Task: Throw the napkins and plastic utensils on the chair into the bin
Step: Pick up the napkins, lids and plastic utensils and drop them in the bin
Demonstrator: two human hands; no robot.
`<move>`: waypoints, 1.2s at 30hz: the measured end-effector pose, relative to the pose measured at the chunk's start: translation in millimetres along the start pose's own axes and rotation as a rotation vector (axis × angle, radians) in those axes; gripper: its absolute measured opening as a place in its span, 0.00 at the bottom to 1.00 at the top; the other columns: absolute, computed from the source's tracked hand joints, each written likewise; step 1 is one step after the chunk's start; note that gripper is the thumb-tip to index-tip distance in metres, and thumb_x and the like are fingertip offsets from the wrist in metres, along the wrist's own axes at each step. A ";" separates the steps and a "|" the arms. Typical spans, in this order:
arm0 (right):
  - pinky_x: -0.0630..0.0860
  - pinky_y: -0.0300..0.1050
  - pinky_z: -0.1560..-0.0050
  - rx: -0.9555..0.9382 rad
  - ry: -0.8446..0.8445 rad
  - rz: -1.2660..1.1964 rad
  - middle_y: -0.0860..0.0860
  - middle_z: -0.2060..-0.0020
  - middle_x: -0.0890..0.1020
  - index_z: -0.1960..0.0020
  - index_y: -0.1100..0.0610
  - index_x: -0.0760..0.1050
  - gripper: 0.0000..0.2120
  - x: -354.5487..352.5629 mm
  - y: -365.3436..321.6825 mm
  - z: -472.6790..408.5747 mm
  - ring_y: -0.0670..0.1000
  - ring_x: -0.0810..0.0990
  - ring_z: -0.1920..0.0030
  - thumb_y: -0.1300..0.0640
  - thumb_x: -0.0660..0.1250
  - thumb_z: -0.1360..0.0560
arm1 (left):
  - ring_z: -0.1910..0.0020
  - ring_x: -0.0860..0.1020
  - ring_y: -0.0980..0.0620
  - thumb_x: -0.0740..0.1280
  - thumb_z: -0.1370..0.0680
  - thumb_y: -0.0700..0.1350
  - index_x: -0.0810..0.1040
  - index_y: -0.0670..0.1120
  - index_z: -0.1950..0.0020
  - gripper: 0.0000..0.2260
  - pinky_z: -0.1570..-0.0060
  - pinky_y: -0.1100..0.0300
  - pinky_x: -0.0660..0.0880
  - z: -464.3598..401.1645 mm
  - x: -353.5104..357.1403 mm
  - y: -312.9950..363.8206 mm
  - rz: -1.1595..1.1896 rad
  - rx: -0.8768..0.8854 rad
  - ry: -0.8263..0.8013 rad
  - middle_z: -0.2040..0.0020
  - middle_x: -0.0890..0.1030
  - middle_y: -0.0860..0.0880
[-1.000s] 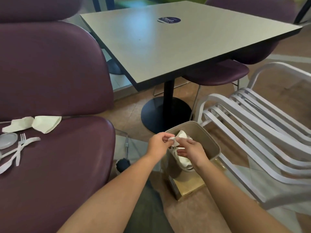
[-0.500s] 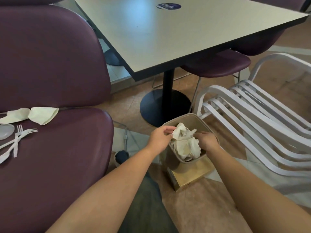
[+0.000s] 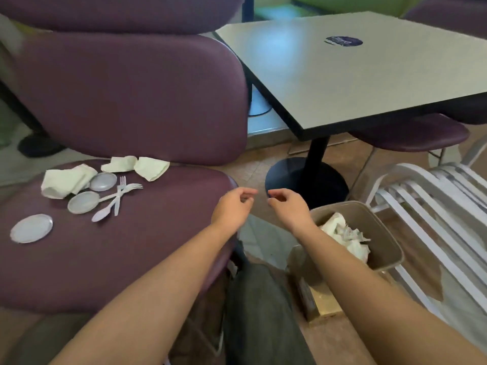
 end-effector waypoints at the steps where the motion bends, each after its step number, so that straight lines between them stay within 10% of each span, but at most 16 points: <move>1: 0.69 0.39 0.46 -0.021 -0.028 0.030 0.49 0.43 0.81 0.36 0.55 0.77 0.15 12.6 -7.6 0.3 0.48 0.77 0.43 0.57 0.66 0.23 | 0.47 0.80 0.57 0.65 0.22 0.44 0.78 0.59 0.49 0.10 0.42 0.57 0.75 1.7 -14.0 -5.3 -0.014 -0.009 0.026 0.49 0.83 0.57; 10: 0.75 0.43 0.48 -0.223 -0.205 0.180 0.52 0.49 0.84 0.40 0.54 0.79 0.13 145.0 -72.4 3.0 0.49 0.79 0.57 0.59 0.65 0.24 | 0.49 0.79 0.56 0.65 0.22 0.44 0.80 0.55 0.44 0.10 0.45 0.61 0.74 18.6 -147.6 -94.5 -0.169 -0.172 0.214 0.49 0.82 0.57; 21: 0.73 0.48 0.38 -0.319 -0.347 0.369 0.51 0.43 0.80 0.42 0.51 0.80 0.13 268.5 -96.0 -27.1 0.54 0.75 0.39 0.58 0.64 0.25 | 0.31 0.64 0.46 0.67 0.24 0.57 0.74 0.55 0.34 0.18 0.37 0.47 0.67 22.5 -237.0 -185.9 -0.566 -0.458 0.358 0.34 0.71 0.48; 36: 0.69 0.47 0.39 -0.643 -0.332 0.658 0.44 0.32 0.71 0.27 0.49 0.66 0.24 358.8 -123.8 -80.2 0.54 0.65 0.38 0.60 0.61 0.23 | 0.41 0.72 0.46 0.64 0.22 0.58 0.75 0.47 0.42 0.17 0.49 0.52 0.71 -25.3 -254.3 -233.1 -0.714 -0.408 0.473 0.43 0.76 0.47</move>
Point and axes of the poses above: each hand's wrist, its own z-axis away from the middle knuckle, its own x-axis out of the palm, y = z × x, the point moved 3 cm from there along -z, towards the middle knuckle
